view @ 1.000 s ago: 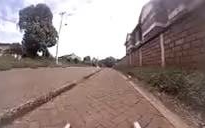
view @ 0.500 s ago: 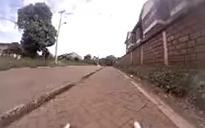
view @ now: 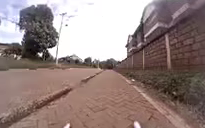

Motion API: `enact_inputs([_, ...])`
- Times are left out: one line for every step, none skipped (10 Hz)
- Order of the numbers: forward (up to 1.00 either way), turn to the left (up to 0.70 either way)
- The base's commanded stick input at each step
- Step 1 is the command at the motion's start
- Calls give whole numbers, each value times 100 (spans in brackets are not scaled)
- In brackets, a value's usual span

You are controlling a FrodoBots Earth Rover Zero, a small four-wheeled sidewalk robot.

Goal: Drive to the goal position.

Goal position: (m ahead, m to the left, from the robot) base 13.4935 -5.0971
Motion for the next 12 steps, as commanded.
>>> enact_inputs([50,42])
enact_inputs([50,50])
enact_inputs([50,50])
enact_inputs([50,26])
enact_inputs([50,0])
enact_inputs([50,0])
enact_inputs([50,0])
enact_inputs([50,0])
enact_inputs([50,0])
enact_inputs([50,0])
enact_inputs([50,0])
enact_inputs([50,0])
